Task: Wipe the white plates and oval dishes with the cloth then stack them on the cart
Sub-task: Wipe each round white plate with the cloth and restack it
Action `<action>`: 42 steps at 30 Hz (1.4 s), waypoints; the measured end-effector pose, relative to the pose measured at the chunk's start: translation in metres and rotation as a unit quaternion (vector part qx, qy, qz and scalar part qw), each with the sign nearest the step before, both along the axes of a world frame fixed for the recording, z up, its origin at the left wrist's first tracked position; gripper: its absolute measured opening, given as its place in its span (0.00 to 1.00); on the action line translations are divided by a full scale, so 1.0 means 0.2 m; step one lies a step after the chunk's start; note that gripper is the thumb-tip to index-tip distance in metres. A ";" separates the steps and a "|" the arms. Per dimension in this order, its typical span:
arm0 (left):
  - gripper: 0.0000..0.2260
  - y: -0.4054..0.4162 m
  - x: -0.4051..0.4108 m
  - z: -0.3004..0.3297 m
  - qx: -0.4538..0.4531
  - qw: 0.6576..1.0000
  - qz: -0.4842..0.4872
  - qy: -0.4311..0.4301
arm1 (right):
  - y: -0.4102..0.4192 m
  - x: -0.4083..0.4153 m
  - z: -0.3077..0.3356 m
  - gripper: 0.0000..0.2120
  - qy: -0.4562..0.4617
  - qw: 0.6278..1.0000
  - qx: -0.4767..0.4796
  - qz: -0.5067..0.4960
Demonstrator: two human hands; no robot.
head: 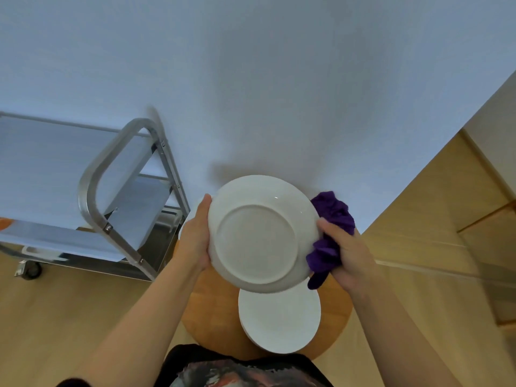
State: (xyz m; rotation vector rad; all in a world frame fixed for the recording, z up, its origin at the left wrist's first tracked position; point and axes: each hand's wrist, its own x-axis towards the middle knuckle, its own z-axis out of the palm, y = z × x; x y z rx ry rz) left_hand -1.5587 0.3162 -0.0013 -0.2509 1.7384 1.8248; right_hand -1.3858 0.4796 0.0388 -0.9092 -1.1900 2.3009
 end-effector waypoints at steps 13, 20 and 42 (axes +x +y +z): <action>0.26 0.14 0.04 0.15 -0.161 0.916 -0.152 0.336 | 0.02 -0.16 0.20 0.49 -0.188 0.736 0.561 0.329; 0.28 0.11 0.07 0.19 -0.205 0.851 -0.211 0.435 | 0.10 -0.20 0.19 0.59 -0.148 0.705 0.599 0.351; 0.18 0.10 0.11 0.16 0.060 0.993 0.104 -0.020 | 0.13 -0.01 -0.09 0.27 0.088 0.982 0.143 0.089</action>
